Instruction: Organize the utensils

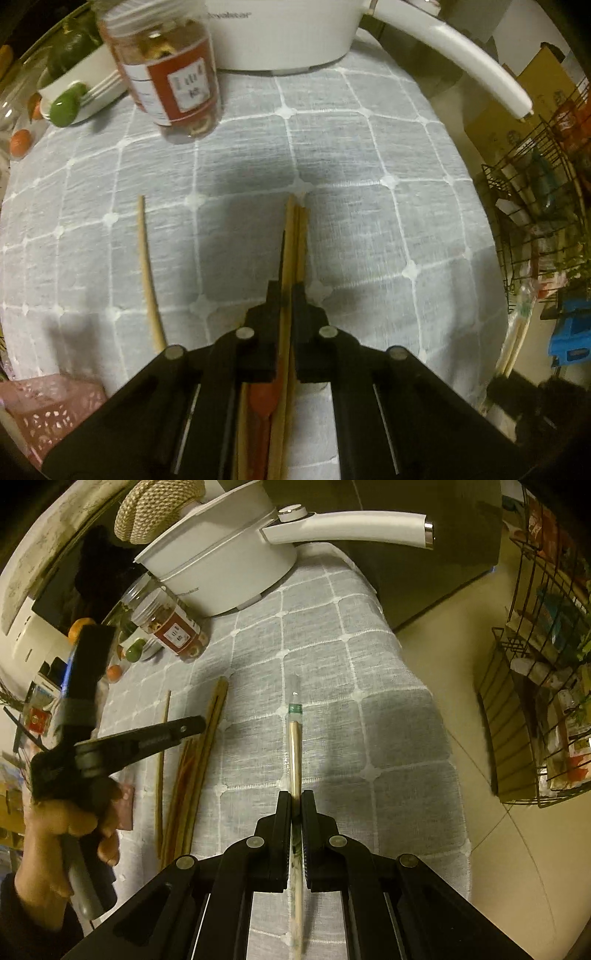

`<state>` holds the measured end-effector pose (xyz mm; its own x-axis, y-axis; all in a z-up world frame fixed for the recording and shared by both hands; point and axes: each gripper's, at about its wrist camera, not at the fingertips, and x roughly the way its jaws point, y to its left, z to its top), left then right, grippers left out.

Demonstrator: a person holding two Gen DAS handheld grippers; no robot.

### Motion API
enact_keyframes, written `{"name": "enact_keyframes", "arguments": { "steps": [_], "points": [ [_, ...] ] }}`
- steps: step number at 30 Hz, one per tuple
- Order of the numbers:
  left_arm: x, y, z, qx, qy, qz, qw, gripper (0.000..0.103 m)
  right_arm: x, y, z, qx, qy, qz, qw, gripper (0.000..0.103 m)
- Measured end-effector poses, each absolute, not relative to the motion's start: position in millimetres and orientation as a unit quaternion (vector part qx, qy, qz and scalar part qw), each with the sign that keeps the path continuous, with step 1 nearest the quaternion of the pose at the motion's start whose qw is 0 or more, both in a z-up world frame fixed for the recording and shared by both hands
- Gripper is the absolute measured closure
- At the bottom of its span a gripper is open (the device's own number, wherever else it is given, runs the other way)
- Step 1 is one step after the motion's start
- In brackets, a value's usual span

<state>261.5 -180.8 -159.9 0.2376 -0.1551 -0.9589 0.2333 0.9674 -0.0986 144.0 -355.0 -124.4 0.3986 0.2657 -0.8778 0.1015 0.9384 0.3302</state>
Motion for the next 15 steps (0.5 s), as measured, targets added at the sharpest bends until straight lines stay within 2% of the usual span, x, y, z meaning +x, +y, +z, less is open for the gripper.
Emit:
{"name": "enact_keyframes", "arguments": {
  "steps": [10, 15],
  "points": [
    [267.7, -185.8, -161.8, 0.053, 0.606, -0.122, 0.784, 0.097, 148.0, -352.4, -127.8, 0.165, 0.547, 0.049, 0.819, 0.098],
    [250.1, -175.9, -141.3, 0.052, 0.580, -0.144, 0.800, 0.097, 145.4, -352.1, -124.6, 0.169, 0.543, 0.050, 0.821, 0.098]
  ]
}}
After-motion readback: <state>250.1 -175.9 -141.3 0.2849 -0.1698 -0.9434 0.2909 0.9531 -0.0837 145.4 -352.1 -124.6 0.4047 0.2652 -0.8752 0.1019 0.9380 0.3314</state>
